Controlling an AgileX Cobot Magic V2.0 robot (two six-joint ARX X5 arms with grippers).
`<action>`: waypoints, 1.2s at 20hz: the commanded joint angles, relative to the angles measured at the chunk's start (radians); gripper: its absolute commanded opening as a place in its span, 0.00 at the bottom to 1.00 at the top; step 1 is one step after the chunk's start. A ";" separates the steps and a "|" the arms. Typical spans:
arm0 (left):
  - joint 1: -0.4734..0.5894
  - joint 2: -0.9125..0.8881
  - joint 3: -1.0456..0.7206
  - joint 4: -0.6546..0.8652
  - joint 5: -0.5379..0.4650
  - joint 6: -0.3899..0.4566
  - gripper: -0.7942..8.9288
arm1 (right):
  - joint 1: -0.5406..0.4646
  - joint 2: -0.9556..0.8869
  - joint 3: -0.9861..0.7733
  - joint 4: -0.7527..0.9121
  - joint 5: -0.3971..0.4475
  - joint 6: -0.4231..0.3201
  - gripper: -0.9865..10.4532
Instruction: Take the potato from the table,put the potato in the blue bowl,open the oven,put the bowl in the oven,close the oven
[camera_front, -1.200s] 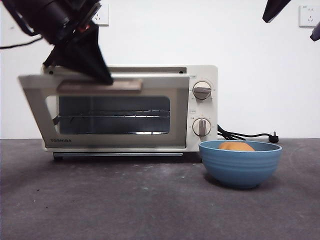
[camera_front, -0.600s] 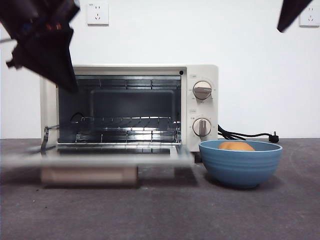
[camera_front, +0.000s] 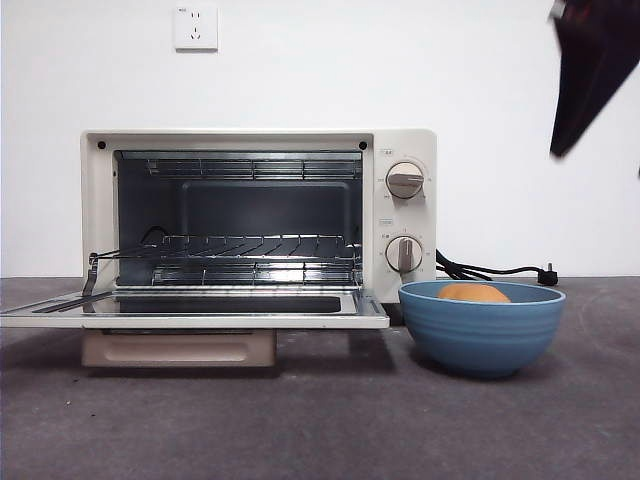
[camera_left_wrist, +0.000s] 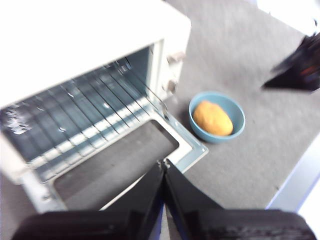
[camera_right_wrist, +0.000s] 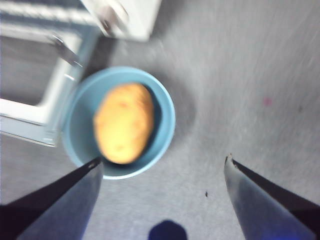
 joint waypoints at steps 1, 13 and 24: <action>-0.001 -0.064 -0.006 -0.020 -0.027 -0.028 0.07 | -0.027 0.091 -0.010 0.031 -0.047 0.011 0.44; -0.001 -0.169 -0.006 -0.093 -0.030 -0.051 0.07 | -0.039 0.418 -0.010 0.231 -0.068 0.015 0.31; -0.001 -0.168 -0.006 -0.092 -0.027 -0.050 0.07 | -0.034 0.425 -0.010 0.260 -0.101 0.016 0.07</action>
